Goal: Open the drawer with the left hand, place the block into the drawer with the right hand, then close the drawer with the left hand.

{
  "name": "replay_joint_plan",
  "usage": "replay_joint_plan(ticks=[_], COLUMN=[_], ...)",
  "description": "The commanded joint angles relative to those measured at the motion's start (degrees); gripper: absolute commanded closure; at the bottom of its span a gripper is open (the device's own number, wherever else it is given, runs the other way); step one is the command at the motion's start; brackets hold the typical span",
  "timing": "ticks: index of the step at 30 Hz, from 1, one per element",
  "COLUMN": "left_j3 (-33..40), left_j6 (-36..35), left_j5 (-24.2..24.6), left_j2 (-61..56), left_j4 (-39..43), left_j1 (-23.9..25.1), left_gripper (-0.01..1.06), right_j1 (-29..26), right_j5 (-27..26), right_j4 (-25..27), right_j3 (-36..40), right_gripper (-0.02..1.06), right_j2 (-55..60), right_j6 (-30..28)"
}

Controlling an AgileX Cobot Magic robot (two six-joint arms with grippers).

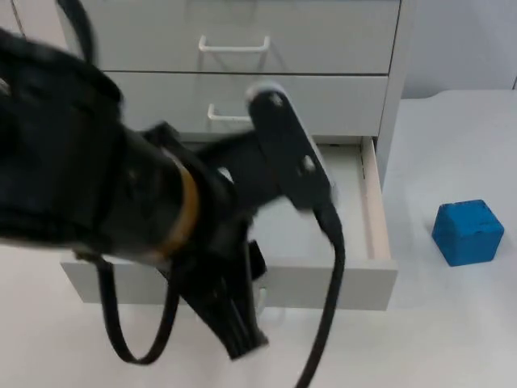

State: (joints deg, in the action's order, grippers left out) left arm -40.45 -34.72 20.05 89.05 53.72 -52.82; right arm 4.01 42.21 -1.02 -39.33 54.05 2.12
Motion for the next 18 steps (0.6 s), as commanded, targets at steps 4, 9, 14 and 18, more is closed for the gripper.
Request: replay_joint_plan(ticks=[4,9,14,18], left_j3=[0.13,0.13,0.13,0.13], left_j6=[0.59,16.87,36.84,38.95], left_j5=[1.52,2.14,4.34,5.22], left_j2=[-6.26,-7.92,-8.07,-8.07], left_j4=[-19.19,-40.37,-64.14,-70.66], left_j1=[3.29,9.99,18.46,25.61], left_gripper=[0.50,0.40,0.40,0.40], right_j1=[-0.46,-0.46,-0.46,-0.46], right_j5=[-0.52,-0.40,-0.14,0.19], right_j4=[0.11,0.09,0.09,0.09], right_j3=[0.19,0.19,0.19,0.19], right_gripper=[0.01,0.01,0.01,0.01], right_j2=[0.04,0.04,0.04,0.04], right_j6=[0.06,0.06,0.06,0.06])
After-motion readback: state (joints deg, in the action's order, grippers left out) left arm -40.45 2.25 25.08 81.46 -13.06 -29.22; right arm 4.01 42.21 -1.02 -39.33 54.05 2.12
